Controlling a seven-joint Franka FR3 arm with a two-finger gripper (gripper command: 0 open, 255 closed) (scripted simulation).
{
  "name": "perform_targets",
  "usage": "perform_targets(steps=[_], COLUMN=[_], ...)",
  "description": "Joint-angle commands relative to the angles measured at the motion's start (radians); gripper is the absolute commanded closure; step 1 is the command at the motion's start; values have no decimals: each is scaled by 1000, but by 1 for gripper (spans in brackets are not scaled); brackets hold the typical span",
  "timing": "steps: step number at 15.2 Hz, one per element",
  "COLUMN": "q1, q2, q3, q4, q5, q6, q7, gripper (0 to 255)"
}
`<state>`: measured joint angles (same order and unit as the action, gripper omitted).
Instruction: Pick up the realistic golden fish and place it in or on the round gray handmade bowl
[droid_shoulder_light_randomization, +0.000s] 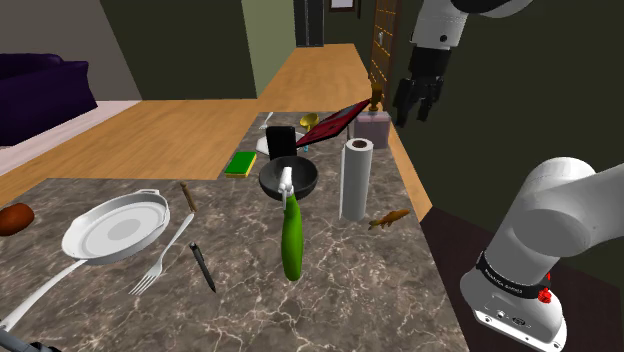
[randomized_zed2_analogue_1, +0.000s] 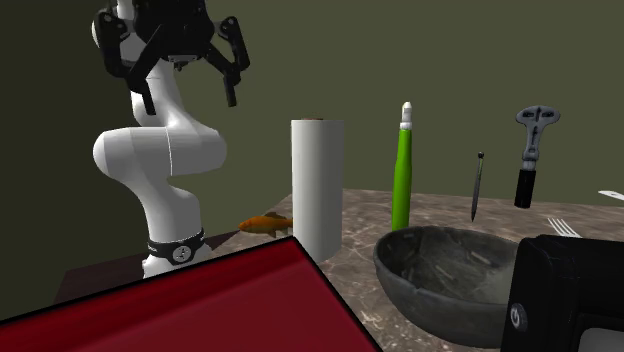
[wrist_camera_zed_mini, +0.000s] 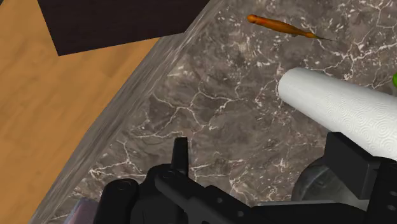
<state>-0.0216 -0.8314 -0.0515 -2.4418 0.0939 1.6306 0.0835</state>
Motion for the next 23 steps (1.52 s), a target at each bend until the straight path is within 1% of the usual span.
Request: perform_targets(steps=[1, 11, 19, 23], q1=[0, 262, 465, 471], q2=[0, 116, 179, 201], q3=[0, 12, 36, 40], q4=[0, -163, -307, -349], q5=[0, 18, 27, 35], q6=[0, 214, 375, 439], q7=[0, -446, -786, -788], gripper=[0, 0, 0, 0])
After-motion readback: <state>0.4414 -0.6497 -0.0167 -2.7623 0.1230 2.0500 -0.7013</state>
